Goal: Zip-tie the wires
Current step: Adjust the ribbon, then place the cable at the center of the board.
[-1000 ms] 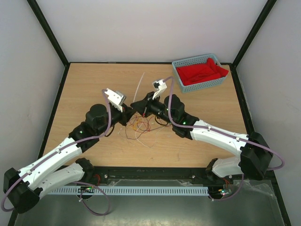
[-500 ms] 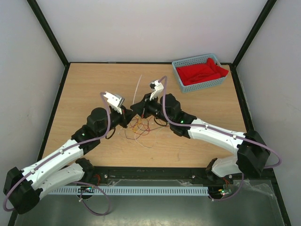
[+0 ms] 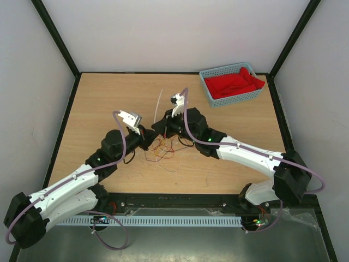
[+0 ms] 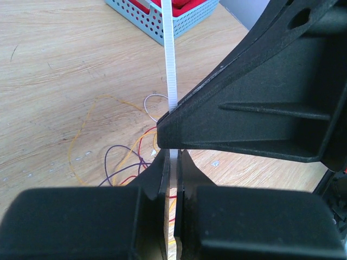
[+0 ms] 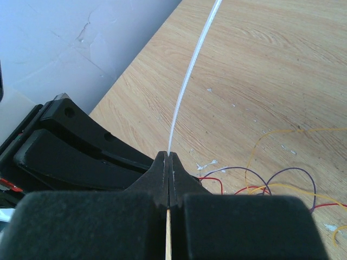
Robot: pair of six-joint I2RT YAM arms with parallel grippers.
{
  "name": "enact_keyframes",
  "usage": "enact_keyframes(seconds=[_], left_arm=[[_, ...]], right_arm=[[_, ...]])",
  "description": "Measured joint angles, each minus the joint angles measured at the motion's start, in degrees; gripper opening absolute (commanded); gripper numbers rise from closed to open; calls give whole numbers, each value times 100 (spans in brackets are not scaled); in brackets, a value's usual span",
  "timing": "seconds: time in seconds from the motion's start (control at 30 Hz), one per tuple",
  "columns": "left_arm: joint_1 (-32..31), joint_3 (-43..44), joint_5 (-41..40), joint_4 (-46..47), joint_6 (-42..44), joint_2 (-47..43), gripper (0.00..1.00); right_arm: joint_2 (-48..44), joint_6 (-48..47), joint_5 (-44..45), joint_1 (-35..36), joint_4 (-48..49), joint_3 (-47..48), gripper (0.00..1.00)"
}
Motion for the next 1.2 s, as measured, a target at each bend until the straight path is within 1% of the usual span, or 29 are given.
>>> enact_keyframes(seconds=[0.33, 0.47, 0.57, 0.9, 1.1, 1.2], left_arm=[[-81, -96, -116, 516, -192, 385, 2], [-129, -140, -173, 682, -238, 525, 4], [-168, -186, -225, 804, -280, 601, 5], [-243, -313, -343, 1027, -367, 791, 8], [-245, -352, -361, 1040, -358, 654, 0], [-243, -363, -352, 883, -330, 422, 0]], right_arm=[[20, -72, 26, -55, -297, 136, 0], [20, -90, 39, -79, -380, 138, 0], [20, -94, 46, -85, -470, 164, 0], [20, -114, 94, -116, -590, 232, 0], [20, -114, 87, -116, -584, 232, 0], [20, -138, -22, -118, -511, 232, 0]])
